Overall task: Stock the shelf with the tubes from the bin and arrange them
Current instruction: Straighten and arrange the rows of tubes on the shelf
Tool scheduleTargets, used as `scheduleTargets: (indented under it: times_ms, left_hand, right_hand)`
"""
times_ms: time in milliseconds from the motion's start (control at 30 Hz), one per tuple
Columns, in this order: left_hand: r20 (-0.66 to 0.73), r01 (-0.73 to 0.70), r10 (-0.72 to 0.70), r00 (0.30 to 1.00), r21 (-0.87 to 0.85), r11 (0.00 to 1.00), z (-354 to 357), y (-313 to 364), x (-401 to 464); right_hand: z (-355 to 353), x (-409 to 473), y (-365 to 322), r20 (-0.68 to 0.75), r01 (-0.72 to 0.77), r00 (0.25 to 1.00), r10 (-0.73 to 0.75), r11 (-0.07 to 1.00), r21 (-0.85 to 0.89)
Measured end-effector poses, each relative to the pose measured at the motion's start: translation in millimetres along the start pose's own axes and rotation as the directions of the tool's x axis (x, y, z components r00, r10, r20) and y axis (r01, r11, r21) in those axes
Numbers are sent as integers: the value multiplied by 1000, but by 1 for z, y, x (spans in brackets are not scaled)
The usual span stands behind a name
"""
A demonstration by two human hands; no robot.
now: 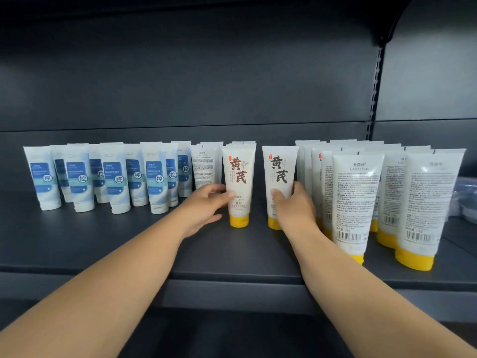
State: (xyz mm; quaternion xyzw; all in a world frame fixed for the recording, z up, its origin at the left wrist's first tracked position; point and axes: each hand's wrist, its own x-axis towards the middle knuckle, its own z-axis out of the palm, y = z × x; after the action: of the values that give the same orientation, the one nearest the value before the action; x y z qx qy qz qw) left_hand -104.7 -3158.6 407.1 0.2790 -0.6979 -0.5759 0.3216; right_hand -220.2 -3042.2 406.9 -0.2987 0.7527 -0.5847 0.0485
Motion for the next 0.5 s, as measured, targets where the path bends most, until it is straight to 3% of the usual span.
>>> scheduleTargets:
  times_ms: [100,233,367,500]
  left_hand:
    - [-108,-59,62,992,34,998,-26,0,1]
    - [-391,-128,168,905,126,984,-54,3,14]
    - [-424,-132,204,882,194,972,-44,5,29]
    - [-427,-116,179,886,170,979,-31,2,43]
  right_hand:
    - [1,1,1,-9,33,999,-33,999,37]
    - [7,-1,-1,-67,126,990,-120,989,81]
    - [5,-10,-7,-135,272,956,-260,959,78]
    - [0,-13,-7,-151,328,936,-317,943,54]
